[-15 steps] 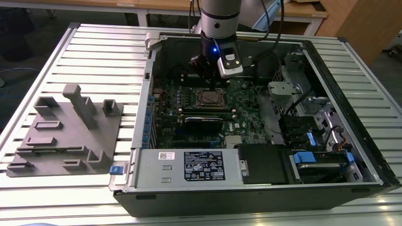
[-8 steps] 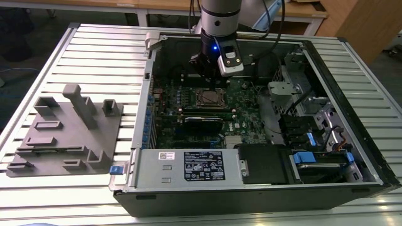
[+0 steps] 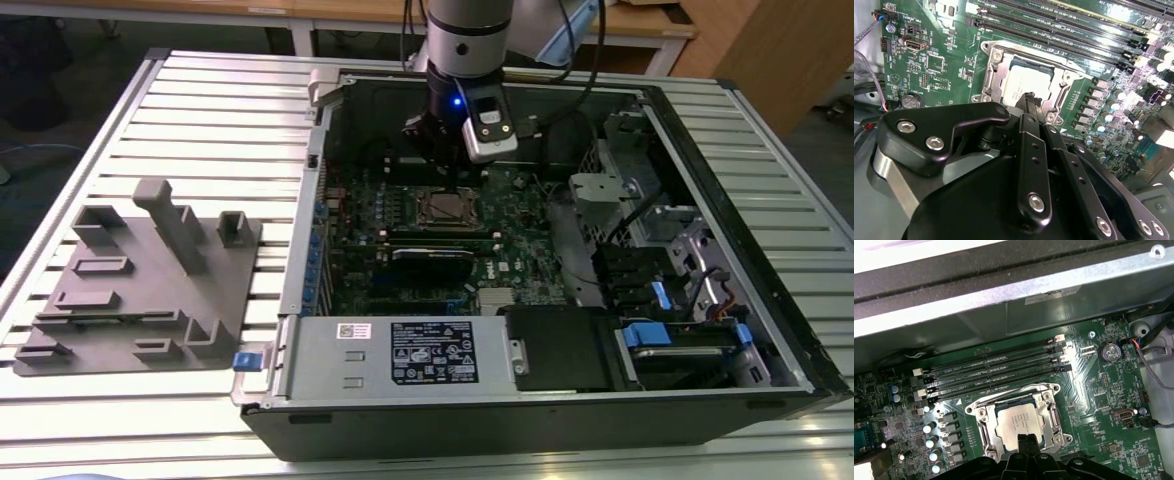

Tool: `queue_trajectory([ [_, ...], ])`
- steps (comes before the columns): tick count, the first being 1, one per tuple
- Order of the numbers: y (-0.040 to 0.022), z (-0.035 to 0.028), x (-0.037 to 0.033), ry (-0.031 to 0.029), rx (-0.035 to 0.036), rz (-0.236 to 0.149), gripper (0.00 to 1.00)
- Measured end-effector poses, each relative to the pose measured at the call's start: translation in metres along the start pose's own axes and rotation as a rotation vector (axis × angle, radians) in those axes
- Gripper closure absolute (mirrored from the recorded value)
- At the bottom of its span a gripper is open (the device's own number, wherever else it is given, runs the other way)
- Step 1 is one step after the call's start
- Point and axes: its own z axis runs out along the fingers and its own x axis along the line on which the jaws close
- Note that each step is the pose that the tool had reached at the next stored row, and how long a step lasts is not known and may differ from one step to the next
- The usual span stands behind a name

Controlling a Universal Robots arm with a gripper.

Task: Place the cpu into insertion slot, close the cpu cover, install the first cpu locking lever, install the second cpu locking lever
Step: 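Install the second cpu locking lever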

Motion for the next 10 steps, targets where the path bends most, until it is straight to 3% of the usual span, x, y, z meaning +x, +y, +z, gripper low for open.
queue_trajectory([
  [10,-0.0015,-0.0001,-0.0004,-0.0013,0.0052,-0.001,0.89],
])
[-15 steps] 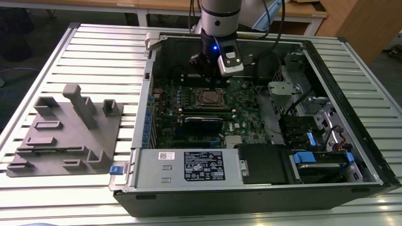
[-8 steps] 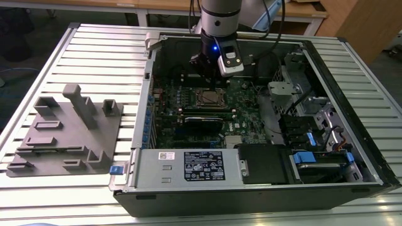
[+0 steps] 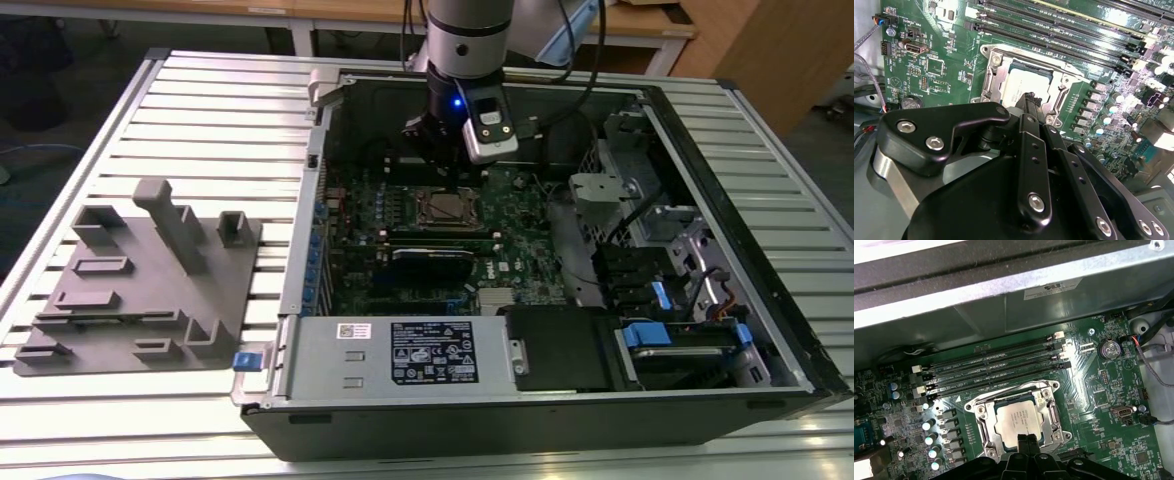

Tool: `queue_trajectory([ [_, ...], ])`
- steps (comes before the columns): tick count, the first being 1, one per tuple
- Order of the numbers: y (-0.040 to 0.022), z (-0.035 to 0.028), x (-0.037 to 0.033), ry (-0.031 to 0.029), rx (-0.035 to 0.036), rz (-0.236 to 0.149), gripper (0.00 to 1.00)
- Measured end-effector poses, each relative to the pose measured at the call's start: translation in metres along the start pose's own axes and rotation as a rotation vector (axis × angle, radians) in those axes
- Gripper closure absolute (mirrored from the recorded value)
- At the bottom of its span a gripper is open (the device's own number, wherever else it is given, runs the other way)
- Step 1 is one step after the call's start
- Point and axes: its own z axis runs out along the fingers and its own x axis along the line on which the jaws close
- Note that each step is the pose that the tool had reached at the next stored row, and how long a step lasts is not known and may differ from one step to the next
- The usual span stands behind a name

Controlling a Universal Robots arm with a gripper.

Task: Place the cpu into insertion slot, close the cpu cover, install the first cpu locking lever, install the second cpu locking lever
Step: 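Install the second cpu locking lever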

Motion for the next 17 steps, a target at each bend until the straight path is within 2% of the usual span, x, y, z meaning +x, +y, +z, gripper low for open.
queue_trajectory([
  [17,0.0001,-0.0019,-0.0001,-0.0001,0.0002,0.0,0.89],
])
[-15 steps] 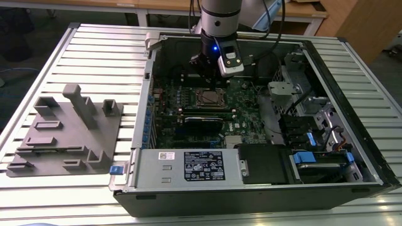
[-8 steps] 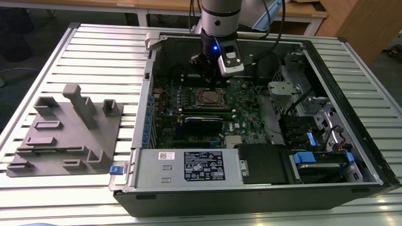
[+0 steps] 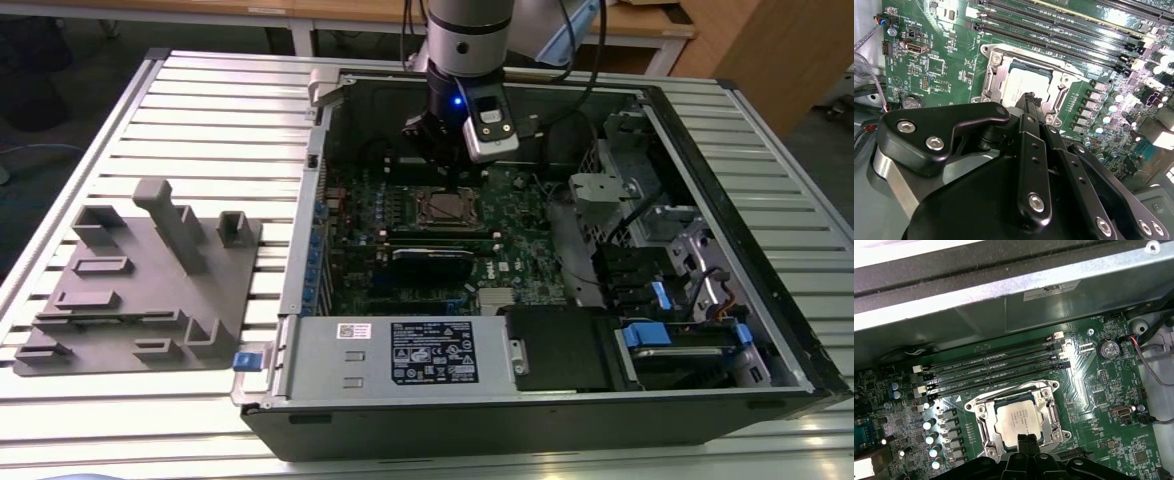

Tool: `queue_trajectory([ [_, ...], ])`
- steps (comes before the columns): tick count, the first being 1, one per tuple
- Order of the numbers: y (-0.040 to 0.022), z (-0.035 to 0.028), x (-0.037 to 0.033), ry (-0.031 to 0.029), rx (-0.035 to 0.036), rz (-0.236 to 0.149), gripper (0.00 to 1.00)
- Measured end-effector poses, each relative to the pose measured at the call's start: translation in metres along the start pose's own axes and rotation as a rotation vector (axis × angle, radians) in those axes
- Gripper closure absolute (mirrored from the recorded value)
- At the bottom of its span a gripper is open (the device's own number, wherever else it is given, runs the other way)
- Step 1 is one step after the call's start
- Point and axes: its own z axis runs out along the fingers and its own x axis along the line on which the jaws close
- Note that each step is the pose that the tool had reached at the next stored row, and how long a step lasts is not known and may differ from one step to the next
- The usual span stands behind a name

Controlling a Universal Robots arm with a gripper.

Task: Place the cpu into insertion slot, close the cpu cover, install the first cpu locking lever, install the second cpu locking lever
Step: 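Install the second cpu locking lever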

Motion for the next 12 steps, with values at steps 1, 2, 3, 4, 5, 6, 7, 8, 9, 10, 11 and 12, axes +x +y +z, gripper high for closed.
queue_trajectory([
  [1,0.0,0.0,0.0,0.0,0.0,0.0,0.89],
  [2,0.0,0.0,0.0,0.0,0.0,0.0,0.89],
  [3,0.0,-0.0001,0.0,0.0,0.0001,0.0,0.89],
  [4,0.0,-0.0002,0.0,0.0,0.0001,0.0,0.89],
  [5,0.0,-0.0003,0.0,0.0001,0.0001,0.0,0.89],
  [6,0.0,-0.0003,0.0,0.0,0.0,0.0,0.89],
  [7,0.0,-0.0008,0.0,0.0,0.0,0.0,0.89],
  [8,0.0,-0.0013,-0.0001,0.0001,0.0001,0.0,0.89],
  [9,0.0,-0.0013,-0.0001,0.0001,0.0,0.0,0.89],
  [10,0.0,-0.0013,-0.0001,0.0,0.0,0.0,0.89],
  [11,0.0,-0.0013,-0.0001,0.0,0.0,0.0,0.89],
  [12,0.0,-0.0014,-0.0001,0.0,0.0,0.0,0.89],
])
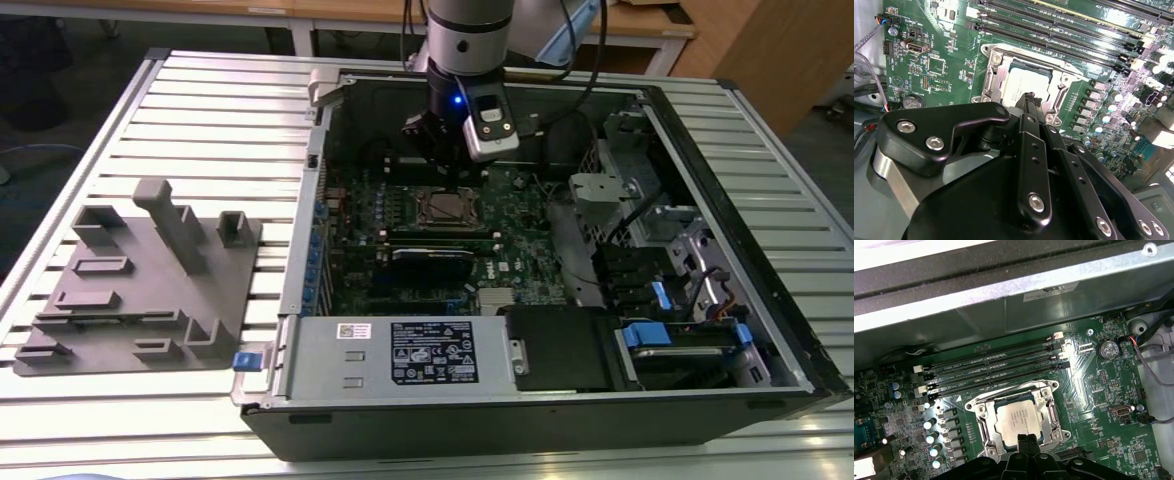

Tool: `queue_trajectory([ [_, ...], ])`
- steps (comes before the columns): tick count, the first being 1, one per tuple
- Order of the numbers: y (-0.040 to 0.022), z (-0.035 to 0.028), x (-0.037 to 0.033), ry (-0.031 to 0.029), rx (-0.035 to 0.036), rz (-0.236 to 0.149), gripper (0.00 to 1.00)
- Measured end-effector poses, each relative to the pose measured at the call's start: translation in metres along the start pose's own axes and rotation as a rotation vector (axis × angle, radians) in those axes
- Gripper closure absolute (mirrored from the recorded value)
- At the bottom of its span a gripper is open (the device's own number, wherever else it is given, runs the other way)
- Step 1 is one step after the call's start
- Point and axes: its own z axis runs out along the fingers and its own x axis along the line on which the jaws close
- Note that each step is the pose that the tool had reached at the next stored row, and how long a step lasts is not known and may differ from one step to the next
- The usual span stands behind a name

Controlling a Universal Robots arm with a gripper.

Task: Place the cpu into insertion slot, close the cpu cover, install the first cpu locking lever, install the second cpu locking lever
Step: 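Install the second cpu locking lever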

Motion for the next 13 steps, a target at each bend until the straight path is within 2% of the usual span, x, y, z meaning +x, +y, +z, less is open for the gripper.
queue_trajectory([
  [6,-0.0011,-0.0002,-0.0003,0.0001,0.0002,0.0,0.89],
  [13,-0.01,-0.0002,-0.0027,0.0,0.0,0.0,0.89],
])
